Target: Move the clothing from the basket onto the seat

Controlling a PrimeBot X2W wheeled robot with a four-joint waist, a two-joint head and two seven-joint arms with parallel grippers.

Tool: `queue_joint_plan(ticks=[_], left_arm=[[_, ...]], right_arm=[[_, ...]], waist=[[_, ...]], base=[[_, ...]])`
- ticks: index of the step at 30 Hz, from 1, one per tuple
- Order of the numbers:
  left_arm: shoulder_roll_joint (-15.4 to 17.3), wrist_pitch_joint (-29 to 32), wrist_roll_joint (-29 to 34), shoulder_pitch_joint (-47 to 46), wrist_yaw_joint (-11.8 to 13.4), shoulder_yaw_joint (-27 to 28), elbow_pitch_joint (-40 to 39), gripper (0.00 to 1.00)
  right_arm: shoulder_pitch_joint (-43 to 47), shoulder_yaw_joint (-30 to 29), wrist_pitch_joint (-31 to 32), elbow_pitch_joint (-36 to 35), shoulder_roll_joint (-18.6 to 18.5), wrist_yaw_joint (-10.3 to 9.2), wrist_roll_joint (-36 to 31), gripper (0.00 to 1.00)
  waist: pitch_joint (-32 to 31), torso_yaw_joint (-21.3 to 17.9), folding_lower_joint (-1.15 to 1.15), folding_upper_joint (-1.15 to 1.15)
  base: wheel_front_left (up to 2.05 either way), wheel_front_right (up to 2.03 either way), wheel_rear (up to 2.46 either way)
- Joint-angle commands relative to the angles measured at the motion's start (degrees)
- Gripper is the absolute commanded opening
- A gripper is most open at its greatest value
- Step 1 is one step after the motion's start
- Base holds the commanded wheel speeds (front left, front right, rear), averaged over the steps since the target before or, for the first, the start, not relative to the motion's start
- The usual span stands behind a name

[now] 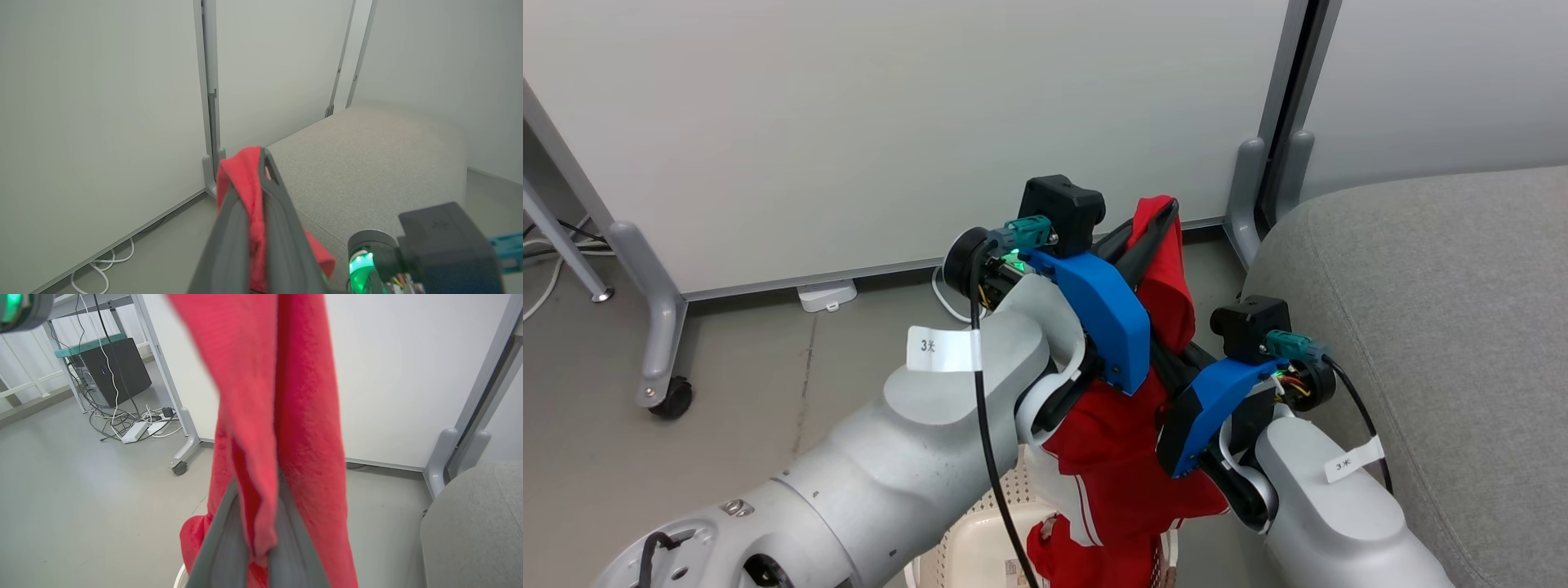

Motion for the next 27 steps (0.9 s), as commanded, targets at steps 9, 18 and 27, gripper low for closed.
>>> queue_joint_plan(ticks=[9,18,27], left_arm=[[0.0,-0.8,-1.6,-1.2,0.3,-0.9,1.3,0.00],[0.0,-1.2,-2.5,-1.5,0.4,-1.4,1.6,0.00],[0.0,-0.9,-2.5,-1.4,1.0,-1.9,1.9,1.00]], right_arm=[[-2.9,2.3,-3.1,4.3,-0.2,0.03,2.1,0.00],[-4.0,4.1,-4.5,6.6,-0.2,0.03,3.6,0.00],[-4.9,5.2,-5.4,8.0,-0.2,0.03,4.7,0.00]], waist=[[-0.4,-0.6,-0.01,0.00],[-0.6,-1.1,-0.01,0.00],[-0.8,-1.4,-0.01,0.00]], base=[[0.00,0.00,0.00],[0.00,0.00,0.00],[0.00,0.00,0.00]])
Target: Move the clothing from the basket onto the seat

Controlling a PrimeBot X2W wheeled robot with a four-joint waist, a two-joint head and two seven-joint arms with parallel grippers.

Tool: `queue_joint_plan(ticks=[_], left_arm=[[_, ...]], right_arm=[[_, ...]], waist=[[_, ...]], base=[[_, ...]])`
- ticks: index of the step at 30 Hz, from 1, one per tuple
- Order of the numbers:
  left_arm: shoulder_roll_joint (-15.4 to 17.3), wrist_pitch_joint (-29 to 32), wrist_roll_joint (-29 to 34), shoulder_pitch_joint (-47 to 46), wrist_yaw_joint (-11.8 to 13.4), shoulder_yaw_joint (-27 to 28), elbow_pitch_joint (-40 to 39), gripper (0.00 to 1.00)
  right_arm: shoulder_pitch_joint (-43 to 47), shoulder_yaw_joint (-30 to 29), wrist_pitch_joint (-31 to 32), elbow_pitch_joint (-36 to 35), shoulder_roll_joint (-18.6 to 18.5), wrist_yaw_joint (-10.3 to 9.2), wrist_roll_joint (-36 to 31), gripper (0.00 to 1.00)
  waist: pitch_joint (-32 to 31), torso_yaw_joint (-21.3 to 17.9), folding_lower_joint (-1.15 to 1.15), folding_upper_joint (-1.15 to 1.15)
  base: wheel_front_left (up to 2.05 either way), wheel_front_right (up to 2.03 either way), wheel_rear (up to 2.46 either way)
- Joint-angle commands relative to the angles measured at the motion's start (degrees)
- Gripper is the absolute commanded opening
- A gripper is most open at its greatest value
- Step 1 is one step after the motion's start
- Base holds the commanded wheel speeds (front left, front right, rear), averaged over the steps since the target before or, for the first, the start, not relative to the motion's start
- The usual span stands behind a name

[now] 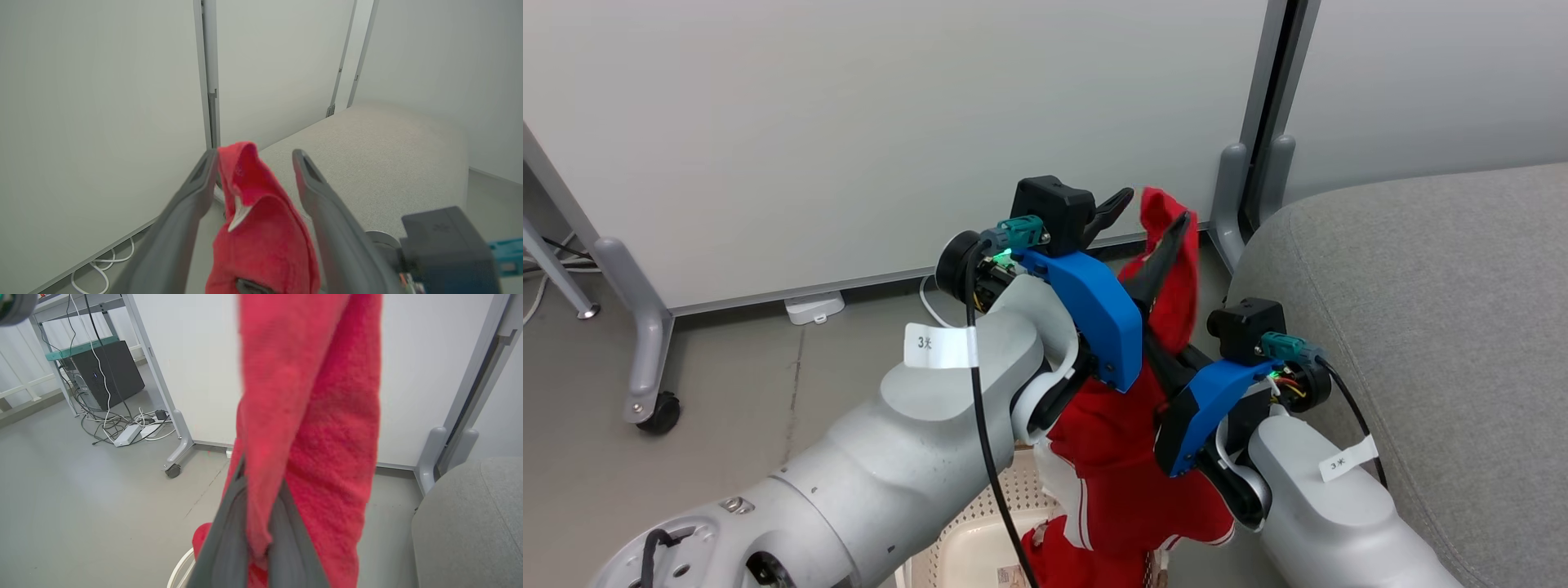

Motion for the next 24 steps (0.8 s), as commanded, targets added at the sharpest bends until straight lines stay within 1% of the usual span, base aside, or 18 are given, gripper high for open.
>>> queue_joint_plan(ticks=[1,4,8,13,17,24], left_arm=[[0.0,0.0,0.1,-0.7,0.2,-0.1,0.1,1.00],[0.0,-0.3,0.1,-0.6,0.1,-0.2,0.2,1.00],[0.0,-2.1,1.3,0.4,0.2,-0.3,0.9,1.00],[0.1,-3.6,3.5,3.8,-0.3,1.4,2.6,1.00],[1.9,-3.7,8.1,8.1,-0.7,6.8,0.5,1.00],[6.2,-3.7,20.1,19.9,-1.4,18.2,-7.1,1.00]], right_arm=[[-1.2,0.1,-0.5,0.2,-0.2,0.03,0.5,0.00],[-1.4,0.3,-0.8,0.6,-0.2,0.03,0.6,0.00],[-1.2,-0.2,-1.3,1.1,-0.2,0.03,0.8,0.00],[-1.3,-1.9,-2.1,1.1,-0.2,0.03,0.0,0.00],[-1.2,-3.7,-2.5,0.4,-0.2,0.03,-1.2,0.00],[-0.2,-6.9,-2.6,-1.2,-0.4,0.03,-3.6,0.00]], waist=[[0.0,0.0,0.00,0.00],[-0.1,0.0,0.00,0.00],[-0.3,0.2,0.00,0.00],[-0.4,0.4,0.00,0.00],[-0.1,0.6,0.00,0.00],[0.6,1.1,0.00,0.00]], base=[[0.00,0.00,0.00],[0.00,0.00,0.00],[0.00,0.00,0.00],[0.00,0.00,0.00],[0.00,0.00,0.00],[0.00,0.00,0.00]])
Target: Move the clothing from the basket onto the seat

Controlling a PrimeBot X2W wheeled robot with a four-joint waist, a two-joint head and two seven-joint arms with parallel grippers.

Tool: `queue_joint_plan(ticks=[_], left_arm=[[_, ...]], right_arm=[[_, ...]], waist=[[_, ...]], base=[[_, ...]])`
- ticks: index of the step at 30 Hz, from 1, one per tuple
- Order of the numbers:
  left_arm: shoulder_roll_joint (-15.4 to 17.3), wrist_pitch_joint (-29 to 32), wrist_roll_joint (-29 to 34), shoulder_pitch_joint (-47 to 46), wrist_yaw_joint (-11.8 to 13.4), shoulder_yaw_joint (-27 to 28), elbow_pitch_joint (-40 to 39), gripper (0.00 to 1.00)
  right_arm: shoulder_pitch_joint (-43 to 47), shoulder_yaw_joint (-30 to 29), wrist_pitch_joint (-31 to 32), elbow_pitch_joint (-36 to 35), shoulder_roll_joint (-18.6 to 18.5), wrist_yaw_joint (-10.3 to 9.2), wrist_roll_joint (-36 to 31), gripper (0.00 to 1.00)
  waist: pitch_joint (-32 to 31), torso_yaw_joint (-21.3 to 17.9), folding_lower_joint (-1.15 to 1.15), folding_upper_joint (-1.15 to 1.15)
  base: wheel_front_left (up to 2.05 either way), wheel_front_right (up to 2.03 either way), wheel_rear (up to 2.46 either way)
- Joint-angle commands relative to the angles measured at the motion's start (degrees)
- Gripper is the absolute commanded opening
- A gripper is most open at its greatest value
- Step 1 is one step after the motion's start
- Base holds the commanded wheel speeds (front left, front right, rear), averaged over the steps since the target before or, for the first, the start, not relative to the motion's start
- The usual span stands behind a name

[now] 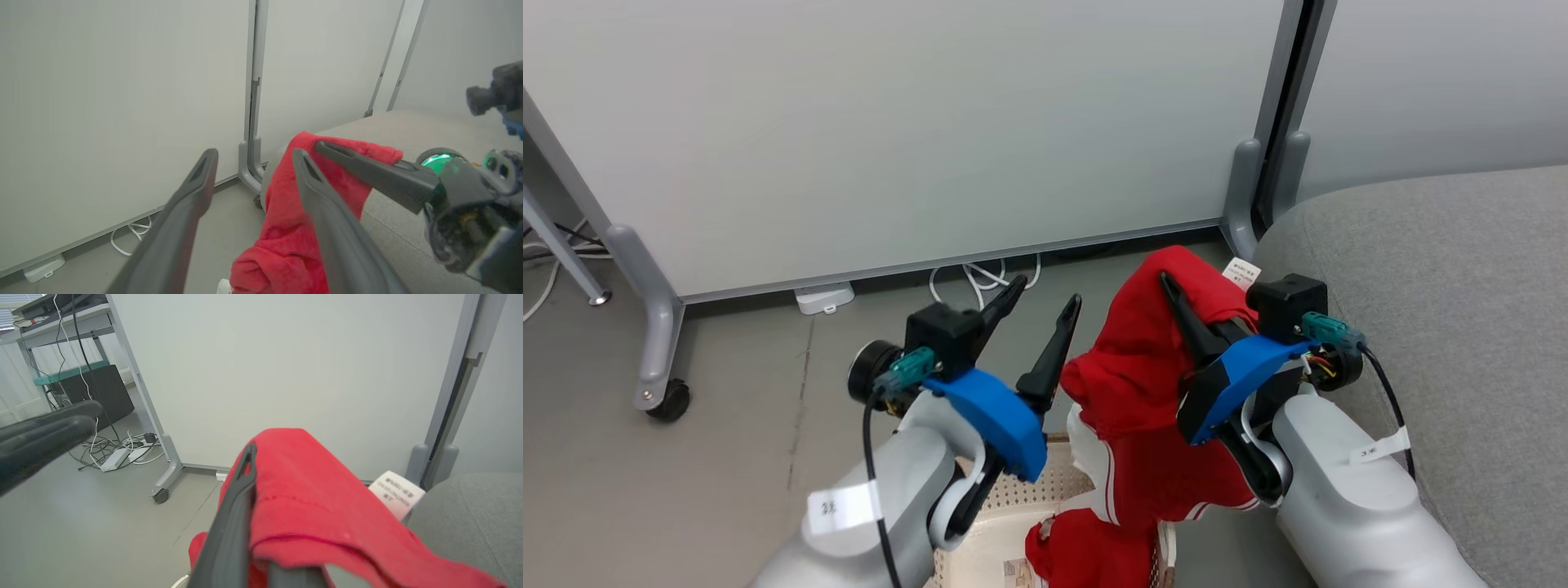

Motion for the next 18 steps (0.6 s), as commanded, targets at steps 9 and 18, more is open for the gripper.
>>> queue_joint_plan(ticks=[9,18], left_arm=[[2.7,-0.3,13.5,16.3,-2.7,15.1,-9.2,1.00],[0.5,-0.3,22.4,26.4,-4.9,26.7,-14.1,1.00]], right_arm=[[1.9,-3.0,1.4,-3.2,-0.5,0.03,-2.4,0.00],[3.8,-5.9,3.5,-6.7,-0.6,0.03,-4.6,0.00]], waist=[[0.7,-0.1,0.00,0.00],[1.1,0.6,0.00,0.00]], base=[[0.00,0.00,0.00],[0.00,0.00,0.00]])
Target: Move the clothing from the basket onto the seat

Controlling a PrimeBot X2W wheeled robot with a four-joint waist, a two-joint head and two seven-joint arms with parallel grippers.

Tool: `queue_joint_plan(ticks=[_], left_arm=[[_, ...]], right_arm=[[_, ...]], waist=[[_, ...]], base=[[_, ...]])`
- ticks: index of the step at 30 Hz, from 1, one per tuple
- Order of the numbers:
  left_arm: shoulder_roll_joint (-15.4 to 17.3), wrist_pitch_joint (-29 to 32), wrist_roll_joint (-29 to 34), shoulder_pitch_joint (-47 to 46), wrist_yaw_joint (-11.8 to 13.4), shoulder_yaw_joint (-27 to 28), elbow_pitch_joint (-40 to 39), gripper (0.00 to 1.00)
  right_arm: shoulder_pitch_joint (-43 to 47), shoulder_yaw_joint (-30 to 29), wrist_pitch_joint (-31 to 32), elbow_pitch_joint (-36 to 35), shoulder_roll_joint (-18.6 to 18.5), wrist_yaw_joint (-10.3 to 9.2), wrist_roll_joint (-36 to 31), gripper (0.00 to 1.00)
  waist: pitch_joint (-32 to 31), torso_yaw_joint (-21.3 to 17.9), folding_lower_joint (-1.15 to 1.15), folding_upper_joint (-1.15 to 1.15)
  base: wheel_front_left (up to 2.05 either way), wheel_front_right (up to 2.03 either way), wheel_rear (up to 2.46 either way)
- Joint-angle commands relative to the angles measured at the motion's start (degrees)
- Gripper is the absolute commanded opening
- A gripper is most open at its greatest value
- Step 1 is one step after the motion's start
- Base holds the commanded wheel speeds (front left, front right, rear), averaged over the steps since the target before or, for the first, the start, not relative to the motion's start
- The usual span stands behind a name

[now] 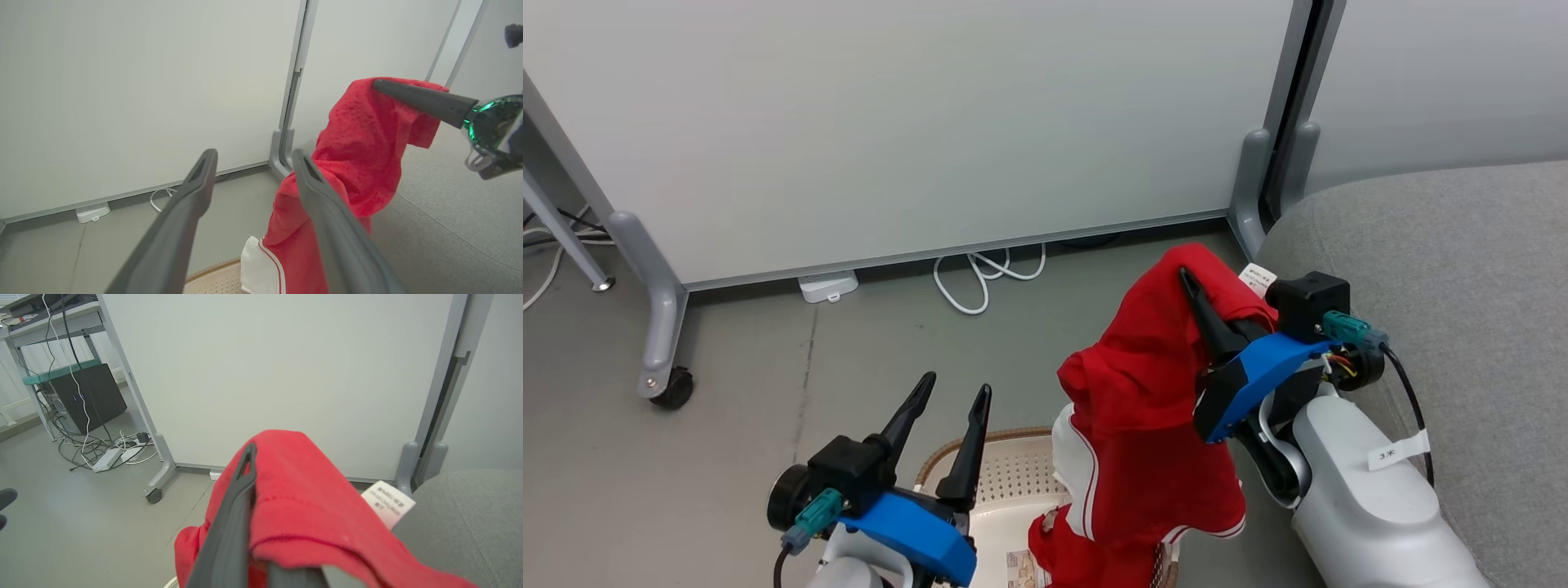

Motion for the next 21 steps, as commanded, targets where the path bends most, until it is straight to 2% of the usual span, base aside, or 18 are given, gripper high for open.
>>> queue_joint_plan(ticks=[1,7,13,21], left_arm=[[-0.2,-0.3,0.7,1.3,-0.5,1.0,-0.3,1.00],[-1.5,-0.3,3.5,3.7,-1.0,4.3,-0.8,1.00],[-1.7,-0.3,4.4,4.0,-1.0,4.9,-1.5,1.00],[-2.0,-0.3,4.6,4.9,-0.9,6.2,-1.8,1.00]], right_arm=[[0.8,-0.4,0.2,-0.8,-0.2,0.03,-0.5,0.00],[2.1,-1.5,1.8,-3.2,0.0,0.03,-1.4,0.00],[3.3,-2.4,3.1,-5.3,0.1,0.03,-2.0,0.00],[3.3,-2.8,3.8,-7.6,0.3,0.03,-2.2,0.00]], waist=[[0.0,0.1,0.00,0.00],[0.2,0.3,0.00,0.00],[0.4,-0.1,0.00,0.00],[0.4,-4.0,0.00,0.00]], base=[[0.00,0.00,0.00],[0.00,0.00,0.00],[0.00,0.00,0.00],[0.00,0.00,0.00]])
